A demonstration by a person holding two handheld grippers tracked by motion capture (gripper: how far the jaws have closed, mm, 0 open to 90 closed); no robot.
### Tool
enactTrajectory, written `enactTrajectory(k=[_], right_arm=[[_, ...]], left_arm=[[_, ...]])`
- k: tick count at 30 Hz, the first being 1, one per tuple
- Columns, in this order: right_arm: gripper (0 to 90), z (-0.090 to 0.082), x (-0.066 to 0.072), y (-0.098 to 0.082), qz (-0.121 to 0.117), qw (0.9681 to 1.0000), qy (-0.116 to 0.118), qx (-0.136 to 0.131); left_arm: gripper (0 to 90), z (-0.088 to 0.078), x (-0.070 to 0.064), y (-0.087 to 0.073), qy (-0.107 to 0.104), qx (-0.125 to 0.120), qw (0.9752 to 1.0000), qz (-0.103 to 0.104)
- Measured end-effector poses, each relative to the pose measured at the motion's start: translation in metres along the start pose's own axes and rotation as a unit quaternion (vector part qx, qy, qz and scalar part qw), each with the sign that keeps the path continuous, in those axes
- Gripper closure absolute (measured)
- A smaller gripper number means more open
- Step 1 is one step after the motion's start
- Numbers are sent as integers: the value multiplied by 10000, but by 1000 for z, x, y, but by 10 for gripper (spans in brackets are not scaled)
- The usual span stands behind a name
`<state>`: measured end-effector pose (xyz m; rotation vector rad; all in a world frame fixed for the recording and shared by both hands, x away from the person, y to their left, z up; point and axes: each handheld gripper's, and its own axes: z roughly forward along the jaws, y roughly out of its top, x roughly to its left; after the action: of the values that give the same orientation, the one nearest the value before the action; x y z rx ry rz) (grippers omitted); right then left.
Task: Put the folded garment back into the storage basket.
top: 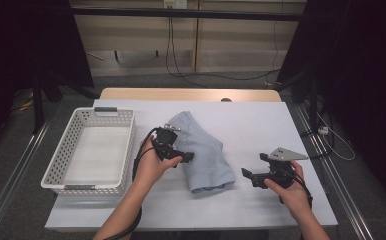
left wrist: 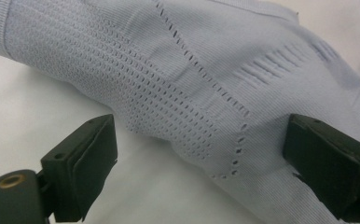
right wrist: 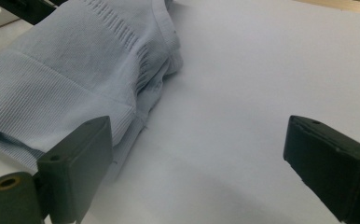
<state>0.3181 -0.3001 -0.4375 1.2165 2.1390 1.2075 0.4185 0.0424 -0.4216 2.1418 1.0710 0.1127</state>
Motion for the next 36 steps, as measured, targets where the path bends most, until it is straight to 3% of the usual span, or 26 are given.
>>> enactTrajectory(k=[13,29,36], right_arm=[[82,-4,1,-4,26,10000,-42,20],[82,-3,2,-2,-3,10000,-10,-10],[82,0,5,-1,-36,10000,26,4]], left_arm=[[92,9,1,-5,177,142,9996,-159],[101,10,4,-13,239,148,9993,-264],[184,9,1,-16,168,162,9992,-314]])
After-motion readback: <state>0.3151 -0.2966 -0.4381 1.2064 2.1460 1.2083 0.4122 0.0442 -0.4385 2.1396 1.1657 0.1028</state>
